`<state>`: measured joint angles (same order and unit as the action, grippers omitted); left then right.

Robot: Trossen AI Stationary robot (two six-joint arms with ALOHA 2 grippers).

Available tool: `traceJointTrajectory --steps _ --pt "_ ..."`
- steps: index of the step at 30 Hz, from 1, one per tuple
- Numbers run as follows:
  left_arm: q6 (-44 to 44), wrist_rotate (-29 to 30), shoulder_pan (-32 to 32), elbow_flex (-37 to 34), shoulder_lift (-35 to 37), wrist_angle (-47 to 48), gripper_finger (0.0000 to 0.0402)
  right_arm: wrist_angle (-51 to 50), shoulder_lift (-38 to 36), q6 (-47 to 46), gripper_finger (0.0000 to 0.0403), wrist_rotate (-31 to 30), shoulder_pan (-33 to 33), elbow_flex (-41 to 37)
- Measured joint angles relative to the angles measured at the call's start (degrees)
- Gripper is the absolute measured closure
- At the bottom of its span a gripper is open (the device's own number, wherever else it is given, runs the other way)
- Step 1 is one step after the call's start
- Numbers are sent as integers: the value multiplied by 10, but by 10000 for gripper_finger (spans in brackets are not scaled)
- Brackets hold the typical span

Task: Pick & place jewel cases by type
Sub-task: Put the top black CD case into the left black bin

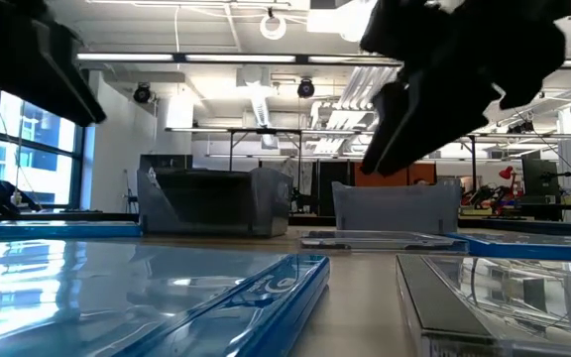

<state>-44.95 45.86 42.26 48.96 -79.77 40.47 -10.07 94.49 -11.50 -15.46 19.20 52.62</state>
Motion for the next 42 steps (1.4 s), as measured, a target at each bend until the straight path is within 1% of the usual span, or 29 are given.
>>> traceJointTrajectory --steps 3,7,10,12,14,16,19,21,24,28,30,33,35,38,42 --pt "67 -25 -28 -18 0 -101 241 10 21 -5 159 25 -13 0" --pt "163 -94 -65 -38 0 -221 241 11 30 -2 159 20 -24 0" --pt "210 -136 -88 -51 0 -291 241 9 30 1 159 8 -28 0" --pt "226 -150 -102 -57 0 -318 241 0 30 14 159 -9 -29 0" --pt "226 -169 -117 -57 0 -323 241 -19 30 18 159 -15 -33 0" --pt "221 -200 -134 -57 -1 -322 241 -42 30 12 159 -15 -43 0" --pt "213 -245 -156 -57 -16 -330 241 -74 30 10 159 -17 -62 0" --pt "216 -258 -165 -57 -28 -342 241 -80 30 10 159 -22 -78 0" --pt "226 -259 -177 -57 -50 -359 241 -83 27 17 159 -16 -101 0" --pt "237 -265 -191 -57 -75 -423 241 -104 12 35 159 24 -135 0" --pt "273 -273 -194 -57 -90 -444 241 -123 7 32 159 55 -155 0" --pt "351 -268 -197 -58 -112 -462 241 -134 0 25 159 105 -183 0" --pt "398 -265 -199 -56 -124 -484 241 -137 -1 25 159 128 -195 0" --pt "434 -249 -199 -57 -134 -489 241 -159 -2 25 159 153 -205 0" --pt "462 -204 -200 -57 -135 -499 241 -196 -4 27 159 151 -207 0"
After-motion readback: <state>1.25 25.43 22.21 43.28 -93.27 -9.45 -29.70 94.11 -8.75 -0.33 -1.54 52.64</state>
